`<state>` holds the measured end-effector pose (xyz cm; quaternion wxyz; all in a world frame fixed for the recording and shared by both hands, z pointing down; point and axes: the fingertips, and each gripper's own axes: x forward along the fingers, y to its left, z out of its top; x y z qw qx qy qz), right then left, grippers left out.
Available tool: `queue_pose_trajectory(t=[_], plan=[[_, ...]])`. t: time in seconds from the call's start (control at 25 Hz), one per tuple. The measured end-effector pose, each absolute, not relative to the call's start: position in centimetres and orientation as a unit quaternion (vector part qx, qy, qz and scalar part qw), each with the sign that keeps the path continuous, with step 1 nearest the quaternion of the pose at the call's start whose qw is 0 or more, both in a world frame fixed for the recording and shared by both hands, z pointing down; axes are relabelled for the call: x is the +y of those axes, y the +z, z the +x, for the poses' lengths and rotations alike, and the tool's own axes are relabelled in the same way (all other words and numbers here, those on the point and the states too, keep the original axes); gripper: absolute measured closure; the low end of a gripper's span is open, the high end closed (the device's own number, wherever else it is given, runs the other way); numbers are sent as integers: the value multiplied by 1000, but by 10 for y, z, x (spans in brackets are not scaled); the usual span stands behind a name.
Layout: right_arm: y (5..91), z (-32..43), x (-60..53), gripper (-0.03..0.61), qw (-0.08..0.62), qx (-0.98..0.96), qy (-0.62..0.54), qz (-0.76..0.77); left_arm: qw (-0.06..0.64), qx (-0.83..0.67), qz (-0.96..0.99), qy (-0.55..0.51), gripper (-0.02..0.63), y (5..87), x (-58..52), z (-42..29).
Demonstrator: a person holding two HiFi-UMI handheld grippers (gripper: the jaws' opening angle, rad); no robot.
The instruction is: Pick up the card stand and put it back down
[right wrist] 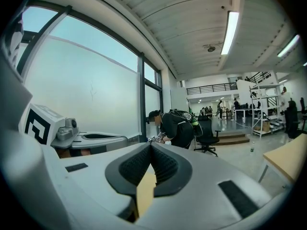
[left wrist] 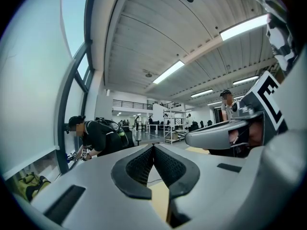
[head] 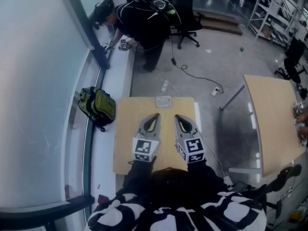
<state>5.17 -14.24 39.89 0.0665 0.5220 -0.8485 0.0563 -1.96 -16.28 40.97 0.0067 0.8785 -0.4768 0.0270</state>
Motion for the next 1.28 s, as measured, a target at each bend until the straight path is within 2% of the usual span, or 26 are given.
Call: queue_pose_trajectory(t=[1.28], plan=[[404,33,-139,560,74,-861,51,500,22,-484,874,19,609,421,-157,-30]])
